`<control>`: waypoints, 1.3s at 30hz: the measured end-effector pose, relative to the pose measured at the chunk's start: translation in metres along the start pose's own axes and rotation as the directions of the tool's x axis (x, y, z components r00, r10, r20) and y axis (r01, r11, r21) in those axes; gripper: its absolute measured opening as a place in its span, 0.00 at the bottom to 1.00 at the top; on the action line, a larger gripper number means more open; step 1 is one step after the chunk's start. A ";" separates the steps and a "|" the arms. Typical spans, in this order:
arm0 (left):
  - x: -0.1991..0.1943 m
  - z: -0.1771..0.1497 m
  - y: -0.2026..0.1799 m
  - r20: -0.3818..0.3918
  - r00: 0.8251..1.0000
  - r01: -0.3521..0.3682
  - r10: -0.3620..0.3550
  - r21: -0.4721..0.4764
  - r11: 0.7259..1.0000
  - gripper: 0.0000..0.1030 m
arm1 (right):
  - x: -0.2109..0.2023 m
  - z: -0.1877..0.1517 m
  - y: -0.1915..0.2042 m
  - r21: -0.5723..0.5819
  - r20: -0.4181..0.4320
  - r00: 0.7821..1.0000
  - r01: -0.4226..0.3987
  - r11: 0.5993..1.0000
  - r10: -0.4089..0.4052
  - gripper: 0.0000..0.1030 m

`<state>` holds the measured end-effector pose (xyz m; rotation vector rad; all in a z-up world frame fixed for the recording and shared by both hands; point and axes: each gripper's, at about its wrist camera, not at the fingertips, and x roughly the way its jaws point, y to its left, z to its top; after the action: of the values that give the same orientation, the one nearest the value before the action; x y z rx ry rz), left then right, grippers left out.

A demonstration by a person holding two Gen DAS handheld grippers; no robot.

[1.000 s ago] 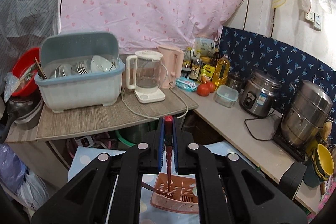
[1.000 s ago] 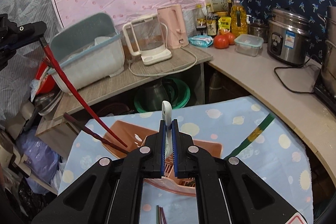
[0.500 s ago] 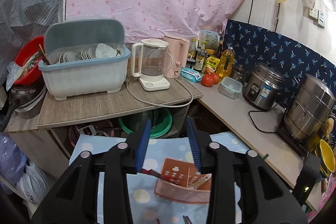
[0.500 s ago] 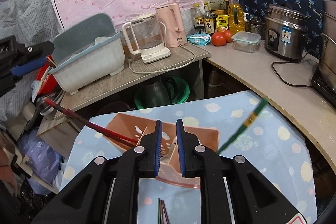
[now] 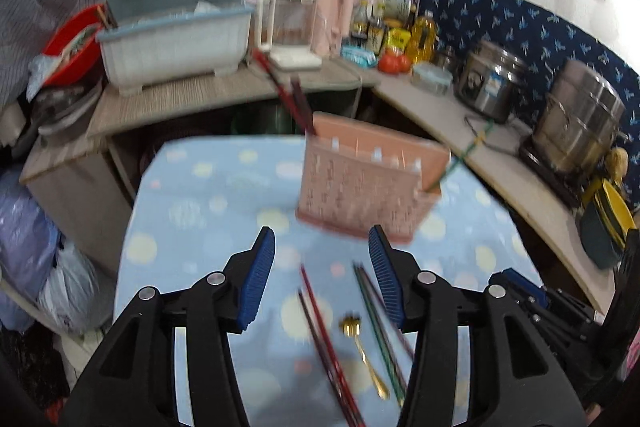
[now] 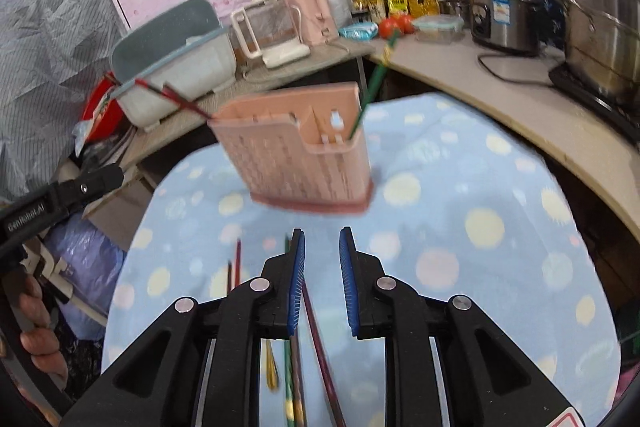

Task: Organize utensils
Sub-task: 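Grasp a dark red chopstick with the left gripper while the right gripper grasps another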

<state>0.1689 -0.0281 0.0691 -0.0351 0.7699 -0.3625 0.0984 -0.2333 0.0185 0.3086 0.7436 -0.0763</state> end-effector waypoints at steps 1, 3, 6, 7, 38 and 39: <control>0.001 -0.011 0.000 -0.024 1.000 0.001 -0.001 -0.002 1.000 0.45 | -0.002 -0.010 -0.003 0.002 -0.014 1.000 0.004 1.000 -0.004 0.17; 0.002 -0.034 0.001 -0.065 0.998 0.010 -0.011 -0.019 1.000 0.45 | -0.005 -0.032 -0.009 0.007 -0.046 0.999 0.015 1.000 -0.015 0.17; 0.002 -0.068 -0.003 -0.122 0.992 0.022 -0.024 -0.021 1.000 0.45 | -0.004 -0.064 -0.016 0.009 -0.103 0.994 0.023 1.000 -0.022 0.17; 0.002 -0.077 -0.004 -0.136 0.990 0.026 -0.028 -0.020 0.999 0.45 | -0.003 -0.073 -0.017 0.008 -0.122 0.992 0.023 1.000 -0.022 0.17; 0.027 -0.188 -0.029 -0.305 0.952 -0.005 0.025 0.066 0.998 0.43 | 0.032 -0.134 -0.001 -0.096 -0.205 0.977 0.031 0.995 -0.051 0.07; 0.027 -0.189 -0.031 -0.301 0.953 -0.008 0.030 0.074 0.997 0.42 | 0.032 -0.134 -0.001 -0.095 -0.205 0.977 0.031 0.995 -0.051 0.07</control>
<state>0.0479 -0.0469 -0.0807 0.0976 1.0592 -0.3812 0.0344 -0.1920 -0.0958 0.2155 0.9582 -0.0492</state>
